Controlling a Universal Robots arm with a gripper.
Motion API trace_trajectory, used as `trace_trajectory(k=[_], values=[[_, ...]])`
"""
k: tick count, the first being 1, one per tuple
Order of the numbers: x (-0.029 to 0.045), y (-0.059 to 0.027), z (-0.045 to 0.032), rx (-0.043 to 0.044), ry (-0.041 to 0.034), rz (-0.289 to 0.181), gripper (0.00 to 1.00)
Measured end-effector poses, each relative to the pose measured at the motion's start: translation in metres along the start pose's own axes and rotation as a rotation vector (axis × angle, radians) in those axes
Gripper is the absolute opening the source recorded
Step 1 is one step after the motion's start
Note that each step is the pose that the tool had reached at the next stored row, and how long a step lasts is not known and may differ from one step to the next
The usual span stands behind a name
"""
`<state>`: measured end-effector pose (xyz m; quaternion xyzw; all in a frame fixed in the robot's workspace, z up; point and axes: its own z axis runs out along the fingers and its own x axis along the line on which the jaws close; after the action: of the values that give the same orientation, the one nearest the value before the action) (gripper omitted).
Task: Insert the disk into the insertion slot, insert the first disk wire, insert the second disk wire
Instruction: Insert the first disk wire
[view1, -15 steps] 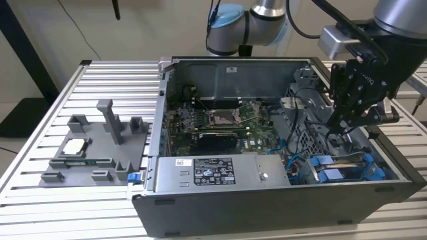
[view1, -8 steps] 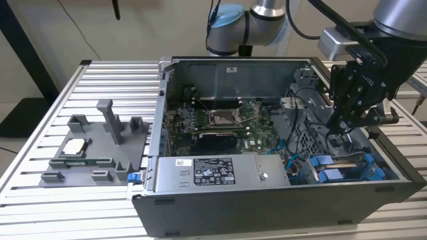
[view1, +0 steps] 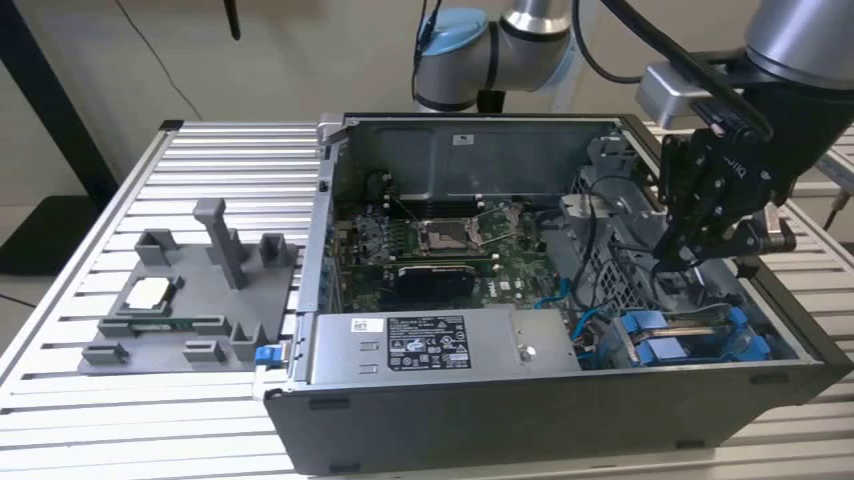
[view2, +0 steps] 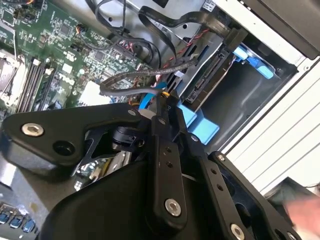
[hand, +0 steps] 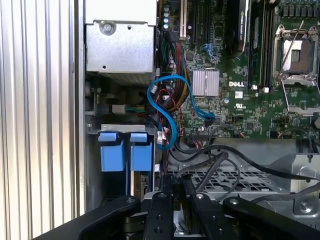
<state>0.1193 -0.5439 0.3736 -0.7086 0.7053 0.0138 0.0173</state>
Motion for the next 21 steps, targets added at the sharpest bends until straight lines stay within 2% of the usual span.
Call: trace_trajectory(k=[21], values=[[0.0013,-0.0092,0.0063,-0.0004,0.0008,0.0,0.19]])
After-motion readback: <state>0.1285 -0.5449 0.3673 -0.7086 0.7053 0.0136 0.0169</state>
